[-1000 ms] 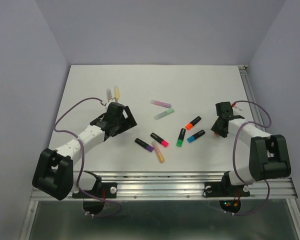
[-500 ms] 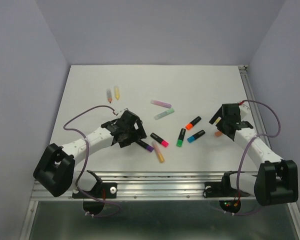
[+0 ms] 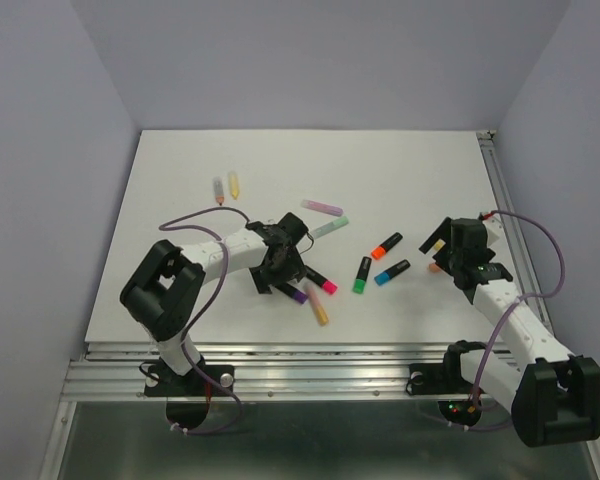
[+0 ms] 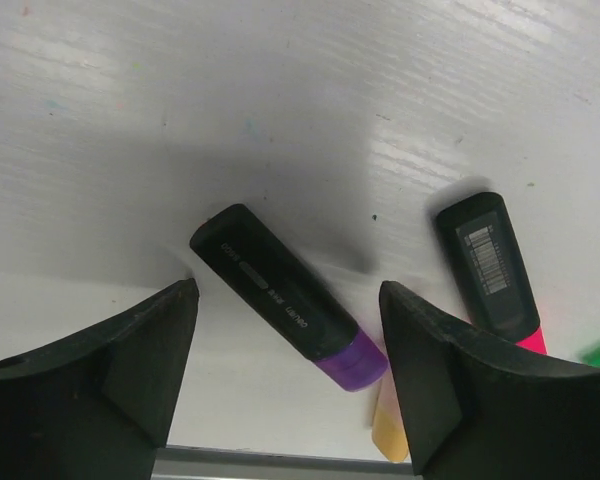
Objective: Open the pen caps
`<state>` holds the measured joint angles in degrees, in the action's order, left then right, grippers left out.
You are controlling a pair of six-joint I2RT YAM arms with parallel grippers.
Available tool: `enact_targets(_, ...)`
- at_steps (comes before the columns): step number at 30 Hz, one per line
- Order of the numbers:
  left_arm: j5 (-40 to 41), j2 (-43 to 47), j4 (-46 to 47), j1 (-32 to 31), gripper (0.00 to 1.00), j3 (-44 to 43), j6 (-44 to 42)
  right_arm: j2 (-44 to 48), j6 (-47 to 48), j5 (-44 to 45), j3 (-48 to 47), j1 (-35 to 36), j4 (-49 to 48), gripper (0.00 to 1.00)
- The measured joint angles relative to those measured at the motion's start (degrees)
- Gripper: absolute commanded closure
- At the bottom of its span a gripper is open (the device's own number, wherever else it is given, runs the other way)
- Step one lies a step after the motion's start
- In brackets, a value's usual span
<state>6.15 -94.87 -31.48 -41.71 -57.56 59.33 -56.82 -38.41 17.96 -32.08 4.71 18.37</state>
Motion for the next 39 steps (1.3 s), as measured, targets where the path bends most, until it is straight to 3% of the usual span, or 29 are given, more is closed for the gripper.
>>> enact_targets(8,1.90,-5.27,-4.98,-0.72,0.39,-4.42,0.46,-1.77,-0.02,-0.15,0.00,-0.15,-0.02,0.00)
enact_targets(11,2.10,-5.49,-5.60,-0.68,0.51,-4.42,0.59,-1.95,0.00,-0.33,0.02,-0.15,-0.02,0.00)
enact_targets(15,2.03,-5.38,-5.64,-0.70,0.94,-4.26,0.76,-1.99,0.07,-0.96,0.02,-0.15,-0.02,0.00)
enact_targets(16,2.23,-5.31,-5.53,-0.70,1.00,-4.15,1.01,-1.99,0.24,-1.62,0.00,-0.15,-0.07,0.00)
enact_targets(24,4.33,-2.14,-2.84,-0.72,1.00,-0.92,1.73,2.27,4.20,-12.28,2.43,-0.20,-5.31,0.00)
enact_targets(28,9.31,0.92,-2.84,-0.66,1.00,0.15,2.91,6.58,5.84,-26.93,4.85,-0.20,-12.94,0.00)
enact_targets(33,16.48,11.30,0.92,-0.57,1.00,-0.59,2.84,6.45,6.08,-44.04,6.45,-0.13,-20.44,0.00)
enact_targets(36,19.91,15.58,4.44,-0.57,1.00,-3.34,2.08,4.57,6.80,-51.45,6.43,2.67,-23.30,0.00)
enact_targets(39,21.18,16.04,7.58,-0.57,1.00,-5.92,0.85,3.41,8.63,-51.58,6.05,10.01,-23.23,0.00)
